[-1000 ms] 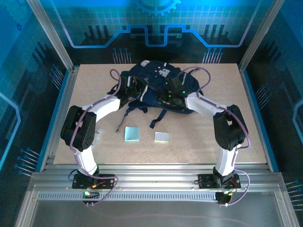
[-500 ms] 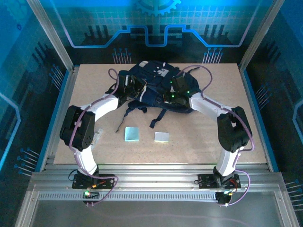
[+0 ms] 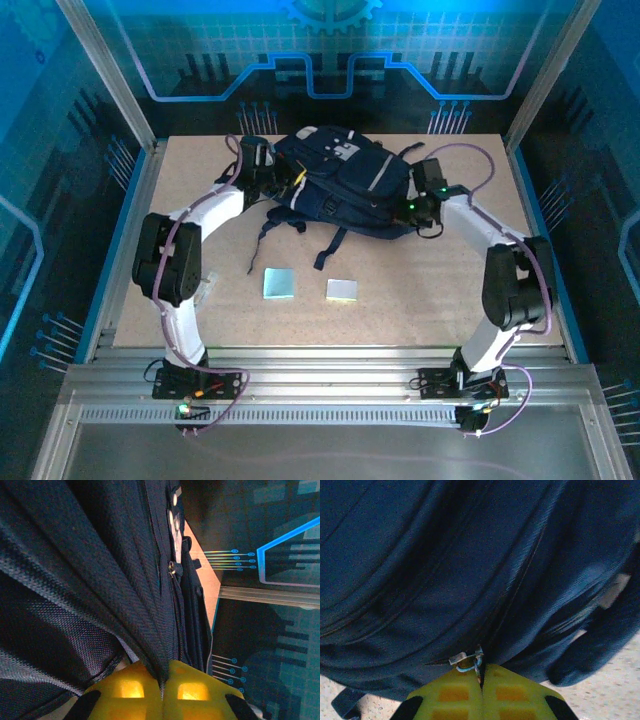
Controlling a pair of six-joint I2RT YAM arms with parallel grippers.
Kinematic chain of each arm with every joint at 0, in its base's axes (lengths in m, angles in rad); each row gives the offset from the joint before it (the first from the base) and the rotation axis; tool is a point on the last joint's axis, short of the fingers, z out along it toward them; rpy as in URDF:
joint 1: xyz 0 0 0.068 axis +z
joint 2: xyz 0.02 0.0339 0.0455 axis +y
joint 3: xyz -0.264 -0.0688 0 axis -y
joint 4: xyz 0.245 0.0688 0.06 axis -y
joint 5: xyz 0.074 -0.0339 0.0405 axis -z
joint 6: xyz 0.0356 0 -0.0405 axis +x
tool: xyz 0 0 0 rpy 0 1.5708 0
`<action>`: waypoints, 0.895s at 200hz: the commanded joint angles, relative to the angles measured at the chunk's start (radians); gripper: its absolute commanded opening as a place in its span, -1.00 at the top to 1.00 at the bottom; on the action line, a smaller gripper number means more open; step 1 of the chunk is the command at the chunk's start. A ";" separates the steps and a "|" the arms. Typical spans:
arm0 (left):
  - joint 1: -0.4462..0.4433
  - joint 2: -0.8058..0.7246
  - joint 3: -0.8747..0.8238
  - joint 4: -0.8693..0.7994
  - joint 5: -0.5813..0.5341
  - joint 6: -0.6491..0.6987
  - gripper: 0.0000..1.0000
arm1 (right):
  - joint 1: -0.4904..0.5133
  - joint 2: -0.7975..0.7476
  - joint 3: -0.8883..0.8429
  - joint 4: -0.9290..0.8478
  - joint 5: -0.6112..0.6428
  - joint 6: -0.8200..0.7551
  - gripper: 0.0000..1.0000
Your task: Pack the student bag
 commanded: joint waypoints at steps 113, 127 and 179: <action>0.098 0.018 0.242 -0.217 -0.060 0.276 -0.98 | 0.283 0.153 0.260 0.107 -0.405 0.152 1.00; 0.115 -0.059 0.176 -0.231 -0.064 0.277 -0.98 | 0.327 0.234 0.353 0.118 -0.432 0.170 1.00; 0.122 -0.338 -0.154 -0.167 -0.111 0.199 -0.98 | 0.387 0.385 0.535 0.140 -0.464 0.214 1.00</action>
